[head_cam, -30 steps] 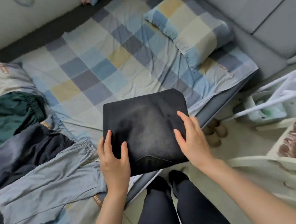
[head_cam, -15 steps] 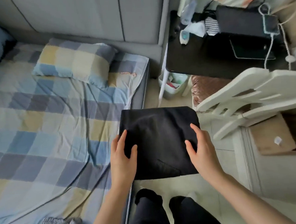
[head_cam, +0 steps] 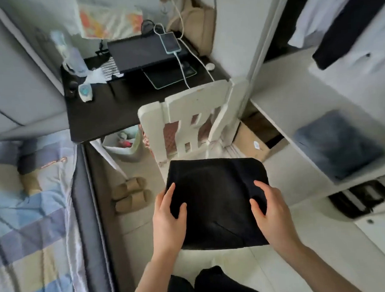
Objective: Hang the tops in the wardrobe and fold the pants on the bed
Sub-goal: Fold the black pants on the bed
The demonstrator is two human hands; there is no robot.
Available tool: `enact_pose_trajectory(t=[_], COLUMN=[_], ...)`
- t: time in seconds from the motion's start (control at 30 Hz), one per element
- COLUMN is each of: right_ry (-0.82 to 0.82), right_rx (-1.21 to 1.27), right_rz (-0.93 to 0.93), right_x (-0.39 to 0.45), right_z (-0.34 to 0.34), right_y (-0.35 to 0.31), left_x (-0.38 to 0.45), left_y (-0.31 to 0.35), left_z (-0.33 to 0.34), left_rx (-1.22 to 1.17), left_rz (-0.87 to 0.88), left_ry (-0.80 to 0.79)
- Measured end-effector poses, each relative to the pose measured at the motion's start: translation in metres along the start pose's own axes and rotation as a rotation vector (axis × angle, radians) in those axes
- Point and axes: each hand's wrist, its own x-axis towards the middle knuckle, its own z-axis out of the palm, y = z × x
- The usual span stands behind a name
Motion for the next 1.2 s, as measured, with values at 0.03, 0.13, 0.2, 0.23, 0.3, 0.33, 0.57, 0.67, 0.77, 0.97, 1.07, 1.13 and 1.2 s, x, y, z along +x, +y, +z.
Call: enact_pose_trajectory(t=[0.03, 0.13, 0.2, 0.23, 0.3, 0.33, 0.57, 0.67, 0.77, 0.97, 1.07, 1.13, 1.2], right_ry=[0.031, 0.074, 0.121, 0.136, 0.172, 0.196, 0.311, 0.312, 0.355, 0.466, 0.622, 0.747, 0.804], right_rx=[-0.003, -0.020, -0.006, -0.007, 0.002, 0.005, 0.022, 0.013, -0.027, -0.126, -0.147, -0.215, -0.355], right_rz=[0.043, 0.147, 0.214, 0.244, 0.313, 0.354, 0.561, 0.672, 0.778, 0.857, 0.862, 0.883, 0.959], right_x=[0.005, 0.016, 0.027, 0.032, 0.044, 0.051, 0.115, 0.139, 0.164, 0.230, 0.266, 0.288, 0.304], right_z=[-0.013, -0.032, -0.044, -0.048, -0.055, -0.059, -0.066, -0.068, -0.069, -0.094, -0.117, -0.129, -0.135], right_y=[0.015, 0.045, 0.063, 0.071, 0.085, 0.094, 0.127, 0.139, 0.160, 0.218, 0.246, 0.266, 0.290], left_x=[0.007, 0.024, 0.042, 0.051, 0.073, 0.087, 0.177, 0.209, 0.237, 0.282, 0.300, 0.309, 0.316], left_y=[0.012, 0.036, 0.053, 0.061, 0.077, 0.085, 0.126, 0.136, 0.145, 0.185, 0.217, 0.236, 0.246], left_z=[0.020, 0.057, 0.082, 0.092, 0.115, 0.130, 0.210, 0.244, 0.287, 0.395, 0.450, 0.490, 0.532], left_rx=[0.008, 0.051, 0.088, 0.100, 0.129, 0.146, 0.226, 0.255, 0.247, 0.248, 0.099, 0.017, 0.036], left_rz=[0.020, 0.061, 0.111, 0.130, 0.178, 0.206, 0.334, 0.379, 0.405, 0.581, 0.667, 0.714, 0.740], left_ry=[-0.054, -0.158, -0.235, -0.269, -0.340, -0.378, -0.572, -0.641, -0.748, -0.837, -0.842, -0.880, -0.971])
